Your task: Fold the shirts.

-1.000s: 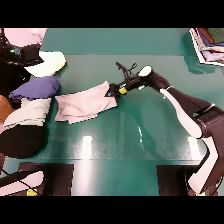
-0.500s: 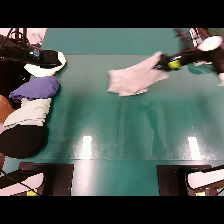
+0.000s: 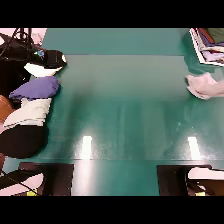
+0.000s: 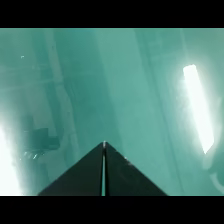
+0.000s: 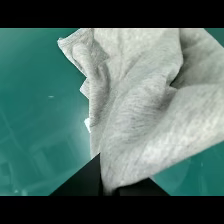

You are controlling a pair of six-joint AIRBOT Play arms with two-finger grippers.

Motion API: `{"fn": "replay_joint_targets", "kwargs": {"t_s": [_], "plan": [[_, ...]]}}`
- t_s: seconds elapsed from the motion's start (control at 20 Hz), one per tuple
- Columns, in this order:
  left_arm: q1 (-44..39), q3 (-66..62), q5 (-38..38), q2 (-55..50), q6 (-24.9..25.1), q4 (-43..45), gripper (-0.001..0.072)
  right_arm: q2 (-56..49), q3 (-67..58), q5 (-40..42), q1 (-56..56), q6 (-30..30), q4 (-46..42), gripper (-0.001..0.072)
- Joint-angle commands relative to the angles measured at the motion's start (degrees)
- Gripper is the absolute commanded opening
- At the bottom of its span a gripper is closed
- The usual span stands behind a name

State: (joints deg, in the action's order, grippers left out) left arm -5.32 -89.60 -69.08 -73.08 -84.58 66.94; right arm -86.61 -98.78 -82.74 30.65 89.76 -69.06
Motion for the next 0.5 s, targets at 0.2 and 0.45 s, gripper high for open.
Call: {"fn": "replay_joint_targets", "kwargs": {"t_s": [0.2,0.45], "plan": [[-0.07,0.02,1.53,0.0,-0.5,0.04,0.0021,0.31,-0.04,-8.96,5.62,1.75,-6.19,0.0351],[-0.07,0.02,0.94,0.0,0.13,0.17,0.0021,2.58,-0.04,-17.49,8.48,1.79,-5.97,0.0576]]}}
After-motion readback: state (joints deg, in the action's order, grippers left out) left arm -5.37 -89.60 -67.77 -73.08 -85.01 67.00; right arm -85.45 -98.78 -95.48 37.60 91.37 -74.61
